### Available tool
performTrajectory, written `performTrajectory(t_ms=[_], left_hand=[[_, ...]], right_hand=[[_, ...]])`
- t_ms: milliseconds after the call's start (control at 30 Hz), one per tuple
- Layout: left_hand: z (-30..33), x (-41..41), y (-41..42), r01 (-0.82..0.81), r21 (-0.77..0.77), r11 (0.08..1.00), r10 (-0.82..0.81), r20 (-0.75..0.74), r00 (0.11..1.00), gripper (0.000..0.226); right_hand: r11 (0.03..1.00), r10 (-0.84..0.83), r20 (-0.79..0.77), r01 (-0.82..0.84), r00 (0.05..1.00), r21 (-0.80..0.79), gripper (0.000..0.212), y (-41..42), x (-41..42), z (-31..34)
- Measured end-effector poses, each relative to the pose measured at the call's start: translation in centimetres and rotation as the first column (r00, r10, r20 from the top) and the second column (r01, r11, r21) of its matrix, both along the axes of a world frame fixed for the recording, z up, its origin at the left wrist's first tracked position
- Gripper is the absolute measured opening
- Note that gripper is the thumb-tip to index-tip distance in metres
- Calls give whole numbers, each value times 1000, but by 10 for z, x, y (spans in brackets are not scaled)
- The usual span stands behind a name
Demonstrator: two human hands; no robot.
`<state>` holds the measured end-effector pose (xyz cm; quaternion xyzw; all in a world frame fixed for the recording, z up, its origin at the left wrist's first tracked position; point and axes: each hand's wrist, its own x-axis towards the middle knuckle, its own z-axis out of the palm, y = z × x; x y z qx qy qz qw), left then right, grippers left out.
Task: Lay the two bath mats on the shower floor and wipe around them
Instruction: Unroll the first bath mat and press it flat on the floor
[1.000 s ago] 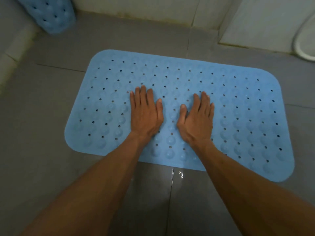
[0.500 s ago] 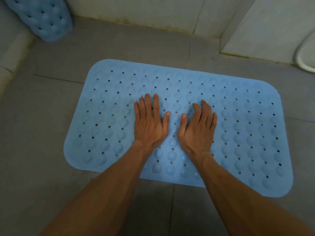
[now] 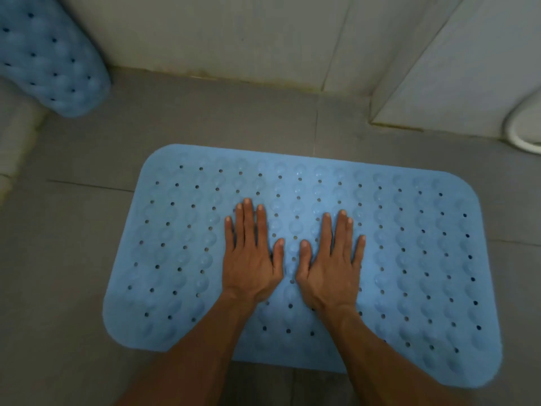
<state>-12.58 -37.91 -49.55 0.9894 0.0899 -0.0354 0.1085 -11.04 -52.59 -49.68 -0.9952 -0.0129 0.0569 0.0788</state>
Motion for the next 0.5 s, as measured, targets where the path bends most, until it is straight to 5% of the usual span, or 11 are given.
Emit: performTrajectory(t_ms=[333,500], left_hand=[[-3,-5,20,68,-106,992,-61,63,996,73],[5,-25,74,29,-7,1000,-28,63,998,76]], right_hand=[[1000,7,29,-6,1000,-12,70,-3,-2,-4],[1000,24,11,-24,1000,0,69,-4,-3,-2]])
